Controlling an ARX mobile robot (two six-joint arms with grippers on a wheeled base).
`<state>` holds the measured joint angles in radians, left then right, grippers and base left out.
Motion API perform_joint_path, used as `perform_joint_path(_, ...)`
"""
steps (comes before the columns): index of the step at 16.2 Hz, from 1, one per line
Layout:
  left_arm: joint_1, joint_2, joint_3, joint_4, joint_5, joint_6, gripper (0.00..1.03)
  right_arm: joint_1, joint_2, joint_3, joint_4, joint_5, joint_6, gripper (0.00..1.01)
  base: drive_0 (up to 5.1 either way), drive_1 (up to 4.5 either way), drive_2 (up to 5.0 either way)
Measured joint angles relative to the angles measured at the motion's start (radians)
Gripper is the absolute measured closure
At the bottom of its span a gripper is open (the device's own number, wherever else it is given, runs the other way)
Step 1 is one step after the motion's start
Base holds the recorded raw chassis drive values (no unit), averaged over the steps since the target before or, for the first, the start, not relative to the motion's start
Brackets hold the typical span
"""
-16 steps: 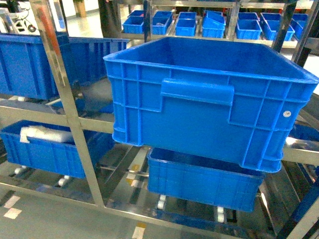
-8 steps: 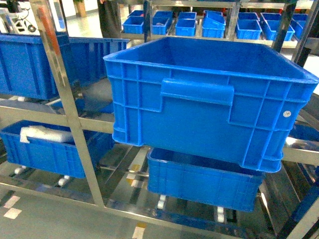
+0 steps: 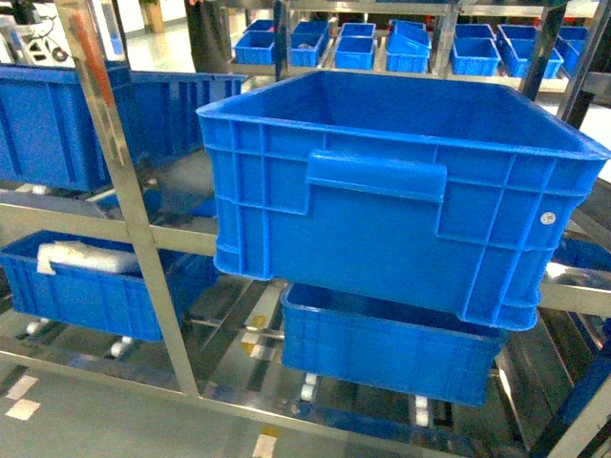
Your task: Pick red block from blue box to shelf
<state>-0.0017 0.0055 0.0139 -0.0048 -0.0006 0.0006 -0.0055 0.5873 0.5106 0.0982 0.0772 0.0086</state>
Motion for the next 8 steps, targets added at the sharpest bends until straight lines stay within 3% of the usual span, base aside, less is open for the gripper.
perform_joint_path(4, 0.002, 0.0, 0.0, 0.0, -0.001, 0.0, 0.05, 0.0, 0.0, 0.0, 0.0, 0.0, 0.0, 0.72, -1.6, -1.6, -1.6)
perform_joint_path(8, -0.001, 0.0, 0.0, 0.0, 0.0, 0.0, 0.05, 0.0, 0.0, 0.0, 0.0, 0.0, 0.0, 0.72, 0.0, 0.0, 0.0)
